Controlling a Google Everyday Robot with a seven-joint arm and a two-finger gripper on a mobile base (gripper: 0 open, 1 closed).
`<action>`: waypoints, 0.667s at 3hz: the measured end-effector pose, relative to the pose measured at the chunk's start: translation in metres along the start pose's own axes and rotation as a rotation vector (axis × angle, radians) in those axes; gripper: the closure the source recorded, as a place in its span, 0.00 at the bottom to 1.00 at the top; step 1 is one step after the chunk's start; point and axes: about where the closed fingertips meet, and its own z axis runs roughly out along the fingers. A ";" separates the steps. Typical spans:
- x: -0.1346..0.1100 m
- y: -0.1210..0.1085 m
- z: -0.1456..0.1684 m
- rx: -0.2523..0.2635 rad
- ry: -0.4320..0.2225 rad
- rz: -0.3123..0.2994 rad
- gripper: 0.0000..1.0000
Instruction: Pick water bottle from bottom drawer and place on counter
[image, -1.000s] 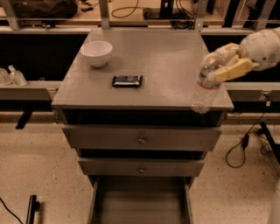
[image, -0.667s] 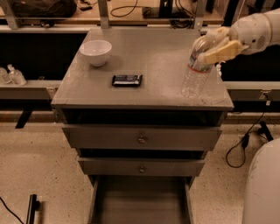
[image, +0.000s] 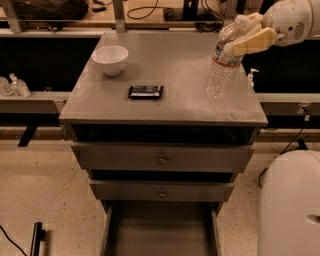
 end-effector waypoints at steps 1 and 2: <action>0.026 -0.010 -0.012 0.064 0.086 0.082 1.00; 0.048 -0.016 -0.016 0.088 0.117 0.138 1.00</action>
Offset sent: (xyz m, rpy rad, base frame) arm 0.0128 -0.0687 -0.0590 -0.1898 0.2060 -0.0973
